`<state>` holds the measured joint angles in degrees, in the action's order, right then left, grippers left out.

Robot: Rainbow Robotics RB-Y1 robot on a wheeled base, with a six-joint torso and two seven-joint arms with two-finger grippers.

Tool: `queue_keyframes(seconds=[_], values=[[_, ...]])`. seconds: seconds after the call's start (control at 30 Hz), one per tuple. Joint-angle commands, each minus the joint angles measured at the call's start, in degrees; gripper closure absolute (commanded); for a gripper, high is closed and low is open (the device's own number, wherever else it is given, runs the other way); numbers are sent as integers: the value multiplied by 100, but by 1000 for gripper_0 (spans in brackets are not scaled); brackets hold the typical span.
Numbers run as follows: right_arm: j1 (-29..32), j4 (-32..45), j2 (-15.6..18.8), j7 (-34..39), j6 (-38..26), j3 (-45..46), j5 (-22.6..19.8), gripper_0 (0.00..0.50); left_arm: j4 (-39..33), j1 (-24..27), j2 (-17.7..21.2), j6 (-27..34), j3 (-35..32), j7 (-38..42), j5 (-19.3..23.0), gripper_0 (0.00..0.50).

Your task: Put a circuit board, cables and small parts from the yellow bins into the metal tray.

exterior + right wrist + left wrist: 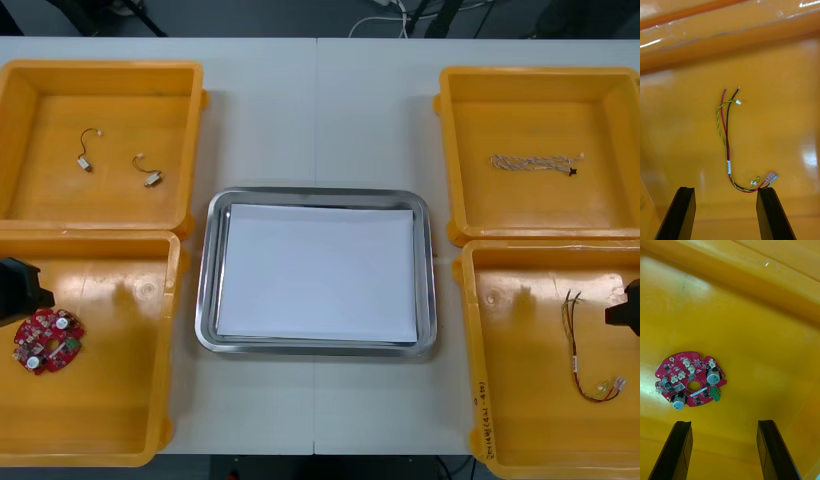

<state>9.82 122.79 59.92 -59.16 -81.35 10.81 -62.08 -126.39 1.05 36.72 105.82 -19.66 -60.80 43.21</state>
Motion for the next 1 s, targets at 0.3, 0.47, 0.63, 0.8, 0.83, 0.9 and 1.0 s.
queue_keyframes(seconds=[0.3,0.47,0.63,0.8,0.83,0.9,1.0], values=[[671,237,73,-227,400,185,12,27,290,-430,-157,-677,243,683,-199,0],[838,254,-42,-307,444,185,162,28,554,-439,-183,-949,340,683,-261,0],[899,263,-147,-403,488,132,337,26,747,-439,-183,-1090,428,674,-314,0],[890,263,-156,-447,743,-105,478,29,879,-465,-183,-1178,577,683,-357,0],[881,263,-156,-447,813,-175,504,30,897,-482,-183,-1213,603,692,-366,0],[838,263,-156,-421,919,-281,539,28,905,-500,-183,-1257,639,692,-375,0],[776,263,-165,-438,989,-404,610,28,923,-562,-183,-1336,718,701,-410,0]])
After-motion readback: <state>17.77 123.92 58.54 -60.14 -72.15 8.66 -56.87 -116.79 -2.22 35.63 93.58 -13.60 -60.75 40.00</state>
